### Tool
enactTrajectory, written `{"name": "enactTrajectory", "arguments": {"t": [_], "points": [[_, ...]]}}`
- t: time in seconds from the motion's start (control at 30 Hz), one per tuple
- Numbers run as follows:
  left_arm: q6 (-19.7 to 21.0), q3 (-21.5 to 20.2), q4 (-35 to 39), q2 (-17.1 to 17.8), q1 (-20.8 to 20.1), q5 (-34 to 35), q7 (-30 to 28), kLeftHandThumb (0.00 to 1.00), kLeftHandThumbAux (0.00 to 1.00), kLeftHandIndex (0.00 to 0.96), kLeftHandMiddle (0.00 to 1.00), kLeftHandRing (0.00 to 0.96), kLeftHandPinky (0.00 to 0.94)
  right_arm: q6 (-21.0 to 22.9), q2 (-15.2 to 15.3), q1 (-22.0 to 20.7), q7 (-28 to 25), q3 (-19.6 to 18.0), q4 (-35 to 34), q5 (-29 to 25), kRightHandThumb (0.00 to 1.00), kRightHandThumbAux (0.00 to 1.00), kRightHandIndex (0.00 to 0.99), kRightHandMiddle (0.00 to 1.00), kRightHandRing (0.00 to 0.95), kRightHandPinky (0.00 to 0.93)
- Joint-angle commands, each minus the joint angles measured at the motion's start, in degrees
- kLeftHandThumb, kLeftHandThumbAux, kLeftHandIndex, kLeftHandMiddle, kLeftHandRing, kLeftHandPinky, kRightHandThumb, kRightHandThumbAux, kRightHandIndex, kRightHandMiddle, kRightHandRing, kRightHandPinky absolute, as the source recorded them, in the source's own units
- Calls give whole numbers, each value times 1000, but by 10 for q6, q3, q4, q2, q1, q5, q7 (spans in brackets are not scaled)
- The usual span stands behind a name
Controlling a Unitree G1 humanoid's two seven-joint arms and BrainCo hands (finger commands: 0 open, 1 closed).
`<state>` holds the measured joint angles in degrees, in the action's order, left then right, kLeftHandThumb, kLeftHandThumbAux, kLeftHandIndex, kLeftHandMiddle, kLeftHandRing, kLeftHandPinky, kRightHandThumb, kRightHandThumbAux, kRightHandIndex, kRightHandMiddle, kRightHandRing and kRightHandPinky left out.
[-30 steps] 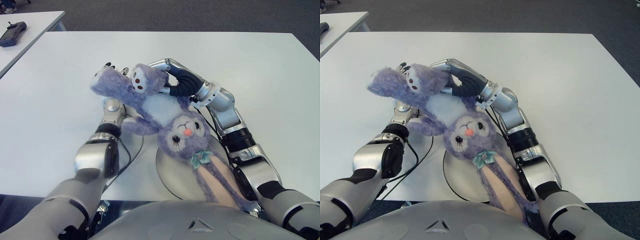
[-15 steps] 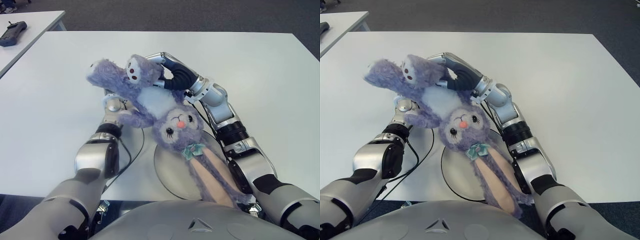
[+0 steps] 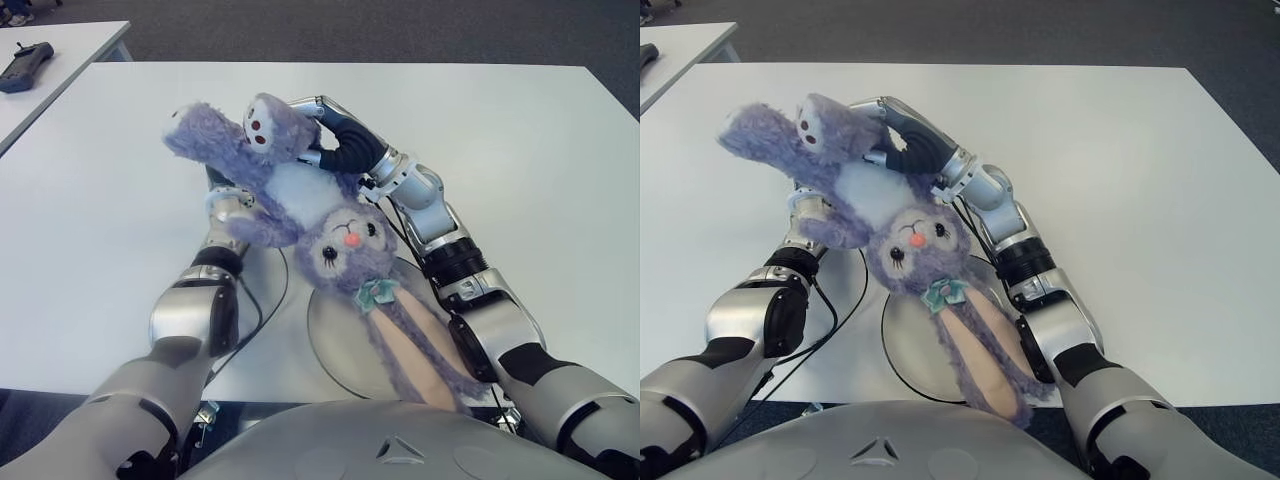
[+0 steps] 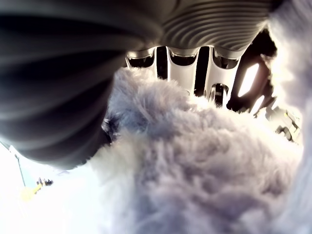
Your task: Put the doll into the plate.
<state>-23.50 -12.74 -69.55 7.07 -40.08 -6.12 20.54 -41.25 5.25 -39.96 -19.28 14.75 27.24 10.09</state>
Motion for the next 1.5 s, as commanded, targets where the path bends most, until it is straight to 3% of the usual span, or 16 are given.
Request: {"name": "enactTrajectory", "arguments": {"t": [0.03,0.5,1.5], "points": [[61,-5,-82,-54,127,10,-10,0,598,144,197,183,176,-2,-13,-31,23,-1,27,17,705,715,440,830,821,811],[80,-2,-83,-52,126,9,-18,0,533,126,198,173,141,-4,-29,-39,54,0,43,28,705,715,440,825,818,823],[70,-3,-80,-52,131,14,-17,0,546,135,211,185,157,-35,-60,-23,174,-11,58,64,706,715,439,832,833,838]]}}
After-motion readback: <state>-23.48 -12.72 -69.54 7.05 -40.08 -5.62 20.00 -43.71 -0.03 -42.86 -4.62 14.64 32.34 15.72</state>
